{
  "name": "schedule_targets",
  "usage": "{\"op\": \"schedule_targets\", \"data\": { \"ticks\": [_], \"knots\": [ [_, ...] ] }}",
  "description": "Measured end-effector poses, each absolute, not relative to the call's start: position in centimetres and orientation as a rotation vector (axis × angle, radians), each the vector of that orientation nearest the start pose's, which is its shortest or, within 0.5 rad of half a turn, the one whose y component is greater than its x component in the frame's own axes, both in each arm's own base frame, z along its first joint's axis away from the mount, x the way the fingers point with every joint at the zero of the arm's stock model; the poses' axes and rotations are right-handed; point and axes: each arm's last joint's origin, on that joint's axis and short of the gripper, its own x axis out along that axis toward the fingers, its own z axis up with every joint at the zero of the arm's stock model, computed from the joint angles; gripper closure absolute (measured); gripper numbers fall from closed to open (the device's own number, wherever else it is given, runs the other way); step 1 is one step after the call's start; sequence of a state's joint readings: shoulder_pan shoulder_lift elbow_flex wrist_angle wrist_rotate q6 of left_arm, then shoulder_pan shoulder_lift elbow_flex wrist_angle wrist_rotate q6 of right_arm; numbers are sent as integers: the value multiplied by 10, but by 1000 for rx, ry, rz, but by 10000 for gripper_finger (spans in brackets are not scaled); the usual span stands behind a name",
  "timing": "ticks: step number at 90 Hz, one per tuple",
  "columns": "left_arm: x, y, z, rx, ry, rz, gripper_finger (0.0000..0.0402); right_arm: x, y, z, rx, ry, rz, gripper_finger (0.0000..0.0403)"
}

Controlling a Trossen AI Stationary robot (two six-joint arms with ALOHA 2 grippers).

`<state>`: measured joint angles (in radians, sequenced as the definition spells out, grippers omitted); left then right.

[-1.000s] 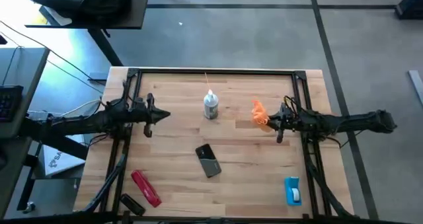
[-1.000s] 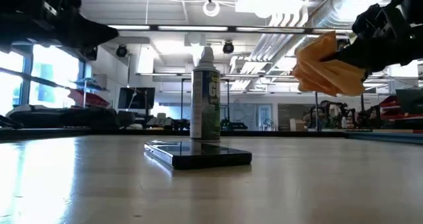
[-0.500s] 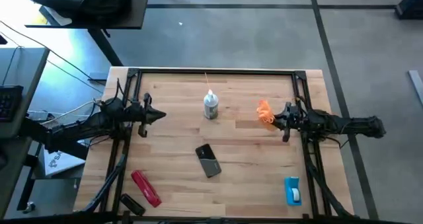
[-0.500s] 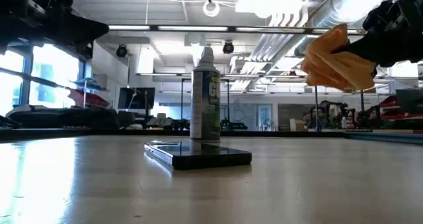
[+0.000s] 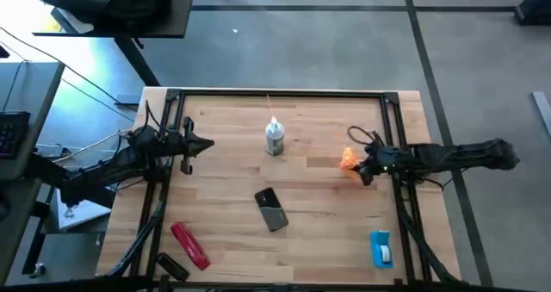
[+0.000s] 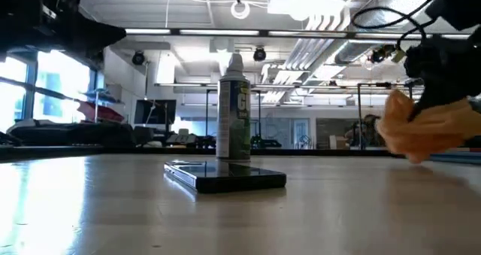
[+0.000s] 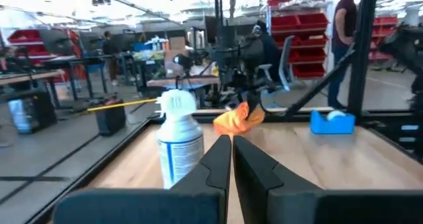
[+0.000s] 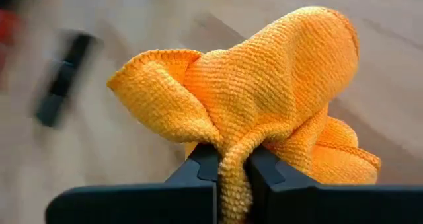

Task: Apply microfiber cloth
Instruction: Wipe the front and back of the black cellphone using the orange microfiber cloth, then return to Home Position

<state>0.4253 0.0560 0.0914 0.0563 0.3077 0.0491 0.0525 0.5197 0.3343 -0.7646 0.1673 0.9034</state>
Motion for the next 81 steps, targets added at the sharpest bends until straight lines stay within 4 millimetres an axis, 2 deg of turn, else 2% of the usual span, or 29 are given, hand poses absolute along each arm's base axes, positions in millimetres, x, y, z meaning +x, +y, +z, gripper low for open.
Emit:
{"op": "schedule_targets", "data": {
  "ticks": [13, 28, 50, 66, 81],
  "knots": [
    [89, 32, 196, 90, -81, 138, 402, 98, 1, 185, 741, 1003, -633, 400],
    [89, 33, 195, 87, -72, 147, 402, 104, 2, 183, 735, 1068, -652, 382],
    [89, 33, 194, 60, -70, 145, 402, 112, 0, 177, 732, 1129, -714, 284],
    [89, 33, 196, 64, -82, 145, 402, 115, -3, 189, 707, 1122, -700, 213],
    [88, 33, 197, 64, -99, 146, 402, 118, -7, 200, 624, 1098, -669, 169]
  ]
}}
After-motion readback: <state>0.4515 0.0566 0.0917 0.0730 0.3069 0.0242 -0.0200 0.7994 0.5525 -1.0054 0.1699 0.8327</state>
